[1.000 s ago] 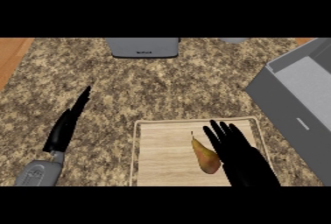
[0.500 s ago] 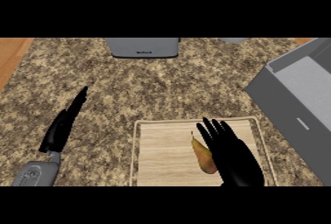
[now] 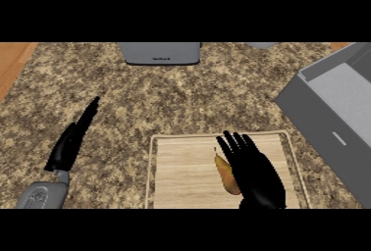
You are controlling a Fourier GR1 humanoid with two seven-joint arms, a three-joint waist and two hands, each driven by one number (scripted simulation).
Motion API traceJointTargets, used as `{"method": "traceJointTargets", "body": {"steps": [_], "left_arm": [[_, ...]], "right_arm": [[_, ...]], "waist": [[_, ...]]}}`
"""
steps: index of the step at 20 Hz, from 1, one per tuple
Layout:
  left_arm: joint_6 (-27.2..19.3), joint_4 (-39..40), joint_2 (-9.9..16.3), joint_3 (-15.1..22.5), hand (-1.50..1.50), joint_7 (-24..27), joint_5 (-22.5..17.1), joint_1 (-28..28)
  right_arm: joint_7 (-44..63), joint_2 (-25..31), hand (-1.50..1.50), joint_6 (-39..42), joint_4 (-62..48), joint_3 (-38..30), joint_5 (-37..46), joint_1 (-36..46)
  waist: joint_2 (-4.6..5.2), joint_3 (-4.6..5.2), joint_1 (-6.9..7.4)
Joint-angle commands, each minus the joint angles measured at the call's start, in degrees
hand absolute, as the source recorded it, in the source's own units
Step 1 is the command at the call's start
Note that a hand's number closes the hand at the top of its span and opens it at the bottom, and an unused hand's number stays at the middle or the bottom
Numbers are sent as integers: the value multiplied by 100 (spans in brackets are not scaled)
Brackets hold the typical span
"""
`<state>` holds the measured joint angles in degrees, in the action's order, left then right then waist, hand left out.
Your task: Pick the pear from the tray and place it in the cardboard box
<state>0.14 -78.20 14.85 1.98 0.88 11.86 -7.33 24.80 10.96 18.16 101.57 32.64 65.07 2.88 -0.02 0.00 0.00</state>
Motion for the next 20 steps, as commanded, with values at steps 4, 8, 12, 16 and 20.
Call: {"method": "traceJointTargets", "body": {"steps": [4,8,12,16,20], "left_arm": [[121,254,-41,-241,0,340,86,-5],[223,-67,-84,-241,0,-146,153,-71],[197,-43,-217,-230,0,-144,298,-98],[128,-53,-329,-201,0,113,387,116],[263,140,-161,-307,0,586,348,323]], "right_arm": [[-469,-223,-150,-517,-698,76,243,-209],[-608,-487,-150,-298,-1168,-366,50,237],[-665,-576,-150,-485,-1357,-308,362,195],[-640,-784,-150,-190,-1468,-368,287,343],[-1097,-174,150,-1037,-1502,-181,865,133]], "waist": [[1,0,-1],[1,0,10],[0,0,5],[0,0,12],[4,1,7]]}}
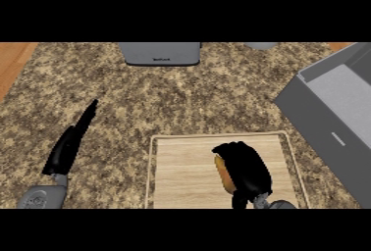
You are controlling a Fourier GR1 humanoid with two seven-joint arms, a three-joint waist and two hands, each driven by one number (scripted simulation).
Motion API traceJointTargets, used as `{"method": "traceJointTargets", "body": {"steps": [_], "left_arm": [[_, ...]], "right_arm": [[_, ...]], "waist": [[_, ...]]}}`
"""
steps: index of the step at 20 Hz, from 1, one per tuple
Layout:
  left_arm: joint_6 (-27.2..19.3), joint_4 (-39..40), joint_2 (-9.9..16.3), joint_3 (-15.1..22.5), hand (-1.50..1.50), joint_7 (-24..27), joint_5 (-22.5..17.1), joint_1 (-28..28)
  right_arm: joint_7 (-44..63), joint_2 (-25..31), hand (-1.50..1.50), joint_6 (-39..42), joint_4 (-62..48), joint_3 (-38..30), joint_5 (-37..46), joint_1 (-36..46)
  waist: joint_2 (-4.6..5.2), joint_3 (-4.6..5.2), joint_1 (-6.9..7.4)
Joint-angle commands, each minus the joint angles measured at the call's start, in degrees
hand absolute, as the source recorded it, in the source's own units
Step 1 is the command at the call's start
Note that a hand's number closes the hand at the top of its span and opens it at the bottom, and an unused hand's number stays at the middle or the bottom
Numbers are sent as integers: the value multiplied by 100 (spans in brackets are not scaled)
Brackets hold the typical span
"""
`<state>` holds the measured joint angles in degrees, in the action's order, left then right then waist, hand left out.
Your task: Pick the pear from the tray and place it in the cardboard box
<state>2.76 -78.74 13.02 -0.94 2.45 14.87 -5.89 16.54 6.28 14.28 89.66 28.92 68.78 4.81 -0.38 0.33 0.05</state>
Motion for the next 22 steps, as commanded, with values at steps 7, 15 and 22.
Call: {"method": "traceJointTargets", "body": {"steps": [7,15,22], "left_arm": [[-58,325,-119,-119,0,-61,48,-411],[83,276,-54,-192,0,13,0,-323],[79,87,-185,47,0,-2,98,-323]], "right_arm": [[-287,21,150,-1806,-408,613,1147,-258],[240,-255,150,-1455,-459,-575,1079,659],[2836,-326,150,-907,-1516,-3106,1011,1866]], "waist": [[35,-34,-27],[53,-32,9],[219,-32,203]]}}
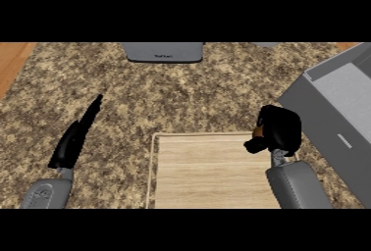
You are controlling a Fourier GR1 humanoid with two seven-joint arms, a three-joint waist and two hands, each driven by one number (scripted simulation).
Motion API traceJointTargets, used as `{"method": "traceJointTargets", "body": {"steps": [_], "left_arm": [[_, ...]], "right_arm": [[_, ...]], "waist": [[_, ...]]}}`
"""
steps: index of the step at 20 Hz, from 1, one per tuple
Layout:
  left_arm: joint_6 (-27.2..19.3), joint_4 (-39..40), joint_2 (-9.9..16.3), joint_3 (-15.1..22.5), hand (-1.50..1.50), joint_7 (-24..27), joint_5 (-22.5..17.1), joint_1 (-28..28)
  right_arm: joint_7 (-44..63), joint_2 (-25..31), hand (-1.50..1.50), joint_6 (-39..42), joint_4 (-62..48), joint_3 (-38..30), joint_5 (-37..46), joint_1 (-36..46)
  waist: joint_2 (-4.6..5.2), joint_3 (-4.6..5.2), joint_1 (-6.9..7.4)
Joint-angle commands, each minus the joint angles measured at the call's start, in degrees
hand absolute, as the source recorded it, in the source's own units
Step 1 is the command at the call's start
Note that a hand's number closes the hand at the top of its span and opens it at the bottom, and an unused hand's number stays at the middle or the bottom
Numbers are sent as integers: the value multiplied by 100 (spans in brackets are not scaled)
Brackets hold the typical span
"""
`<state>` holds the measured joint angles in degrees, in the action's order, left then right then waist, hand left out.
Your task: Pick the pear from the tray and place it in the cardboard box
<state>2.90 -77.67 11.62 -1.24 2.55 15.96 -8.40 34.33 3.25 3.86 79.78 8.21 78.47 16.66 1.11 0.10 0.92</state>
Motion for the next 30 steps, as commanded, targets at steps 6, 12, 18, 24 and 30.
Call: {"method": "traceJointTargets", "body": {"steps": [6,12,18,24,30], "left_arm": [[107,131,-29,91,0,-64,29,-241],[-68,238,-250,193,0,-64,139,-250],[-97,353,-72,-56,0,-60,96,-256],[38,254,67,-195,0,262,-55,112],[73,471,138,-320,0,289,-85,4]], "right_arm": [[2276,459,150,392,-1887,-1703,580,2802],[3187,775,150,317,-2812,-1722,1359,4086],[3865,742,150,702,-2857,-1916,1769,4502],[3679,1221,150,479,-2549,-2269,1941,4340],[3454,1374,150,966,-1943,-2659,1872,3770]], "waist": [[10,-6,274],[-34,-5,185],[-105,-4,-27],[-122,-6,-88],[-126,-4,-169]]}}
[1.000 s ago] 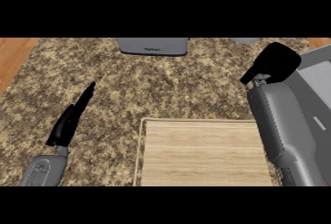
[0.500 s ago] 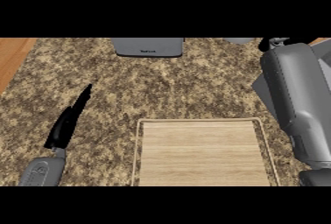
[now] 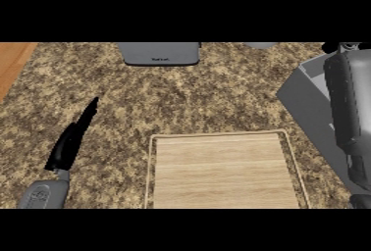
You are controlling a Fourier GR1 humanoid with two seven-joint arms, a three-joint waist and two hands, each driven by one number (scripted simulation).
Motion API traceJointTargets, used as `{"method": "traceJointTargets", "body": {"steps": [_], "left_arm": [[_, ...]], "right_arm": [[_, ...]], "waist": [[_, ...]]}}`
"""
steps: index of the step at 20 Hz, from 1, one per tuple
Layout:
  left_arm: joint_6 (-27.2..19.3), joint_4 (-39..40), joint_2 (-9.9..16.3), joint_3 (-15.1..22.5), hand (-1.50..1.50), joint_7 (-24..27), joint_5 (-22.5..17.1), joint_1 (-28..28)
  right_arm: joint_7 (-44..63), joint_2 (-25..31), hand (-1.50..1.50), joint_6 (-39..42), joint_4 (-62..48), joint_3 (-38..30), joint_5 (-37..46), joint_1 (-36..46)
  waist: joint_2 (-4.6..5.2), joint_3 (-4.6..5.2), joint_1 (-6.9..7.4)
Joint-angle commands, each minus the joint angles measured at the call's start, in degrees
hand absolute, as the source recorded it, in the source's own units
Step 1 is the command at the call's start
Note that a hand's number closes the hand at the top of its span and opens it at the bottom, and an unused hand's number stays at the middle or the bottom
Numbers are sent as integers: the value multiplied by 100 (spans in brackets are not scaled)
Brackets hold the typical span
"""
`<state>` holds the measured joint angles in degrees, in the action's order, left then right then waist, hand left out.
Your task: Pick the pear from the tray and place it in the cardboard box
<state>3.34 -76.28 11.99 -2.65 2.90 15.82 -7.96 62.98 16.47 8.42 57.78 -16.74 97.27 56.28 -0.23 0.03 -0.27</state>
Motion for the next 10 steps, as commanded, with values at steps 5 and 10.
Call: {"method": "traceJointTargets", "body": {"steps": [5,10], "left_arm": [[-74,-242,-121,35,0,-245,34,-19],[-29,-5,20,-101,0,-10,4,81]], "right_arm": [[260,304,150,340,482,-595,-198,-861],[70,61,150,436,812,-1600,-1095,-1278]], "waist": [[8,-4,2],[-3,-6,-83]]}}
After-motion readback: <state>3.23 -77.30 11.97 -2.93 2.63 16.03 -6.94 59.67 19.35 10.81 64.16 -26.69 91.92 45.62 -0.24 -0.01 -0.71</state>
